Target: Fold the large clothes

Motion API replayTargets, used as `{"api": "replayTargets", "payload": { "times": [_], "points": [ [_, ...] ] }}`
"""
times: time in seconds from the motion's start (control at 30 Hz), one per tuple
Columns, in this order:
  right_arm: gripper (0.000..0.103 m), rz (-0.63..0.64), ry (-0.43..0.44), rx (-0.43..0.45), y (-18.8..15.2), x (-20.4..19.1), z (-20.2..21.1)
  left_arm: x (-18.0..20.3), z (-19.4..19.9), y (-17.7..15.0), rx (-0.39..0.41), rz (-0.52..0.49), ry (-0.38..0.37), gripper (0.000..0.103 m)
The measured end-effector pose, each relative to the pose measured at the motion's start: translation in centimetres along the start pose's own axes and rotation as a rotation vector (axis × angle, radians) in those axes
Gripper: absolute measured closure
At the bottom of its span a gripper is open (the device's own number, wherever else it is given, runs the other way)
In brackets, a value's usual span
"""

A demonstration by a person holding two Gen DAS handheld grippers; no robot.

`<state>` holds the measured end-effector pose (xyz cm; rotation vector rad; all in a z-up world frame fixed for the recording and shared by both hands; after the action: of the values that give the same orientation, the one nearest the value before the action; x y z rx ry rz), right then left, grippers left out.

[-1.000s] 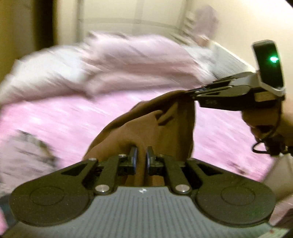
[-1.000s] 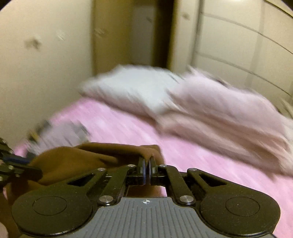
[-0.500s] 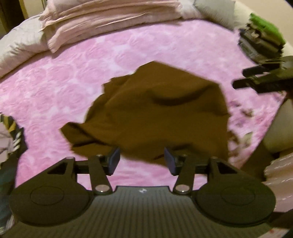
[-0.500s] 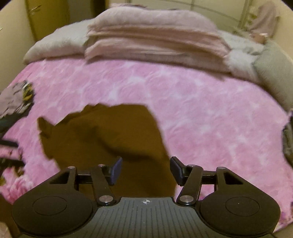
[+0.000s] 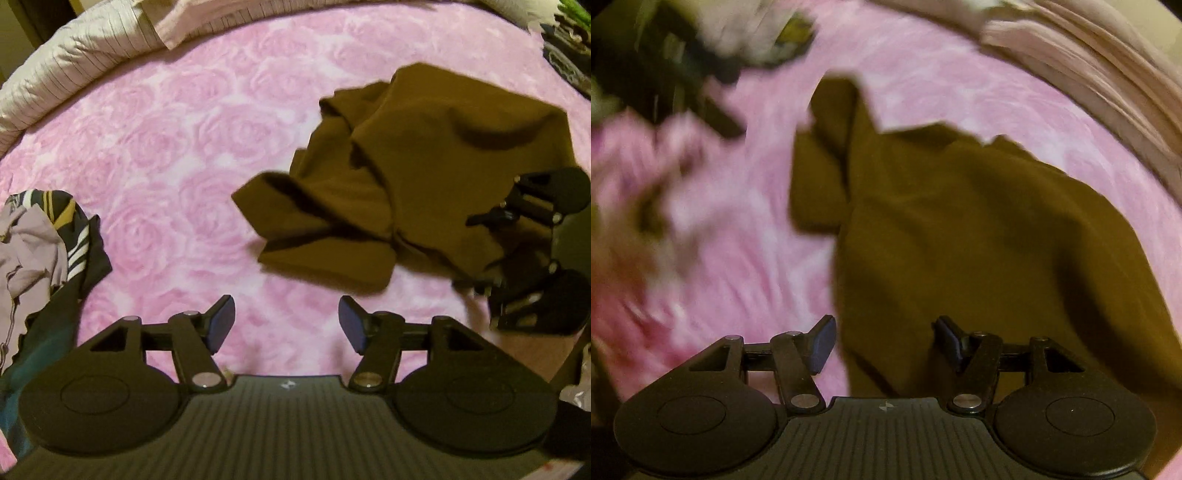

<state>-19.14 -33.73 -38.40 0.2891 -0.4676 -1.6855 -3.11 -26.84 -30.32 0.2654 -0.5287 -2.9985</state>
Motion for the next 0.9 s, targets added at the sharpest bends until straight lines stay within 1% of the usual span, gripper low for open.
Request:
{"api": "replayTargets", "payload": {
  "times": [0.07, 0.1, 0.17, 0.27, 0.3, 0.4, 0.5, 0.63, 0.7, 0.8, 0.9],
  "points": [
    [0.092, -0.076, -0.008, 0.005, 0.4, 1.6, 1.1, -0.2, 0.1, 0.2, 0.013, -0.019, -0.002, 0.046],
    [0.094, -0.146, 0.009, 0.02, 0.8, 3.0, 2.5, -0.2, 0.4, 0.5, 0.023, -0.026, -0.006, 0.046],
    [0.095, -0.274, 0.013, 0.048, 1.6, 6.1, 5.8, 0.0, 1.2, 1.6, 0.047, -0.033, -0.021, 0.046],
    [0.095, -0.435, -0.041, 0.111, 3.0, 12.0, 11.8, 0.5, 2.7, 4.0, 0.1, -0.06, -0.042, 0.045],
    [0.095, -0.475, -0.069, 0.131, 3.4, 13.8, 13.7, 0.8, 3.2, 4.9, 0.123, -0.073, -0.05, 0.042],
    [0.095, -0.563, -0.167, 0.189, 3.5, 19.4, 18.8, 2.3, 4.4, 8.2, 0.192, -0.126, -0.067, 0.041],
    [0.095, -0.627, -0.248, 0.215, 2.7, 24.7, 22.1, 4.0, 5.4, 11.8, 0.255, -0.171, -0.079, 0.041],
    [0.095, -0.723, -0.308, 0.237, 0.7, 31.7, 24.9, 6.5, 6.5, 16.3, 0.301, -0.179, -0.093, 0.04],
    [0.095, -0.757, -0.327, 0.244, -0.2, 35.0, 25.3, 7.9, 6.6, 18.2, 0.309, -0.19, -0.086, 0.039],
    [0.095, -0.783, -0.315, 0.245, -1.6, 40.7, 25.0, 10.4, 5.8, 20.7, 0.31, -0.207, -0.087, 0.037],
    [0.095, -0.789, -0.281, 0.221, -2.8, 45.9, 22.9, 13.8, 3.9, 22.6, 0.274, -0.217, -0.108, 0.037]
  ]
}}
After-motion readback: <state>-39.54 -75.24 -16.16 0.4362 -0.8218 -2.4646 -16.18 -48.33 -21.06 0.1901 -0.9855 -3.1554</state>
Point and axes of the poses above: each gripper's, at about its wrist camera, not at the fingertips, and z roughly against the way its jaws point, x to its right, y to its top, the point moved 2 cm from there along -z, roughly the way its jaws point, and after that the axes turned 11 degrees about -z, right-handed, at the moved point
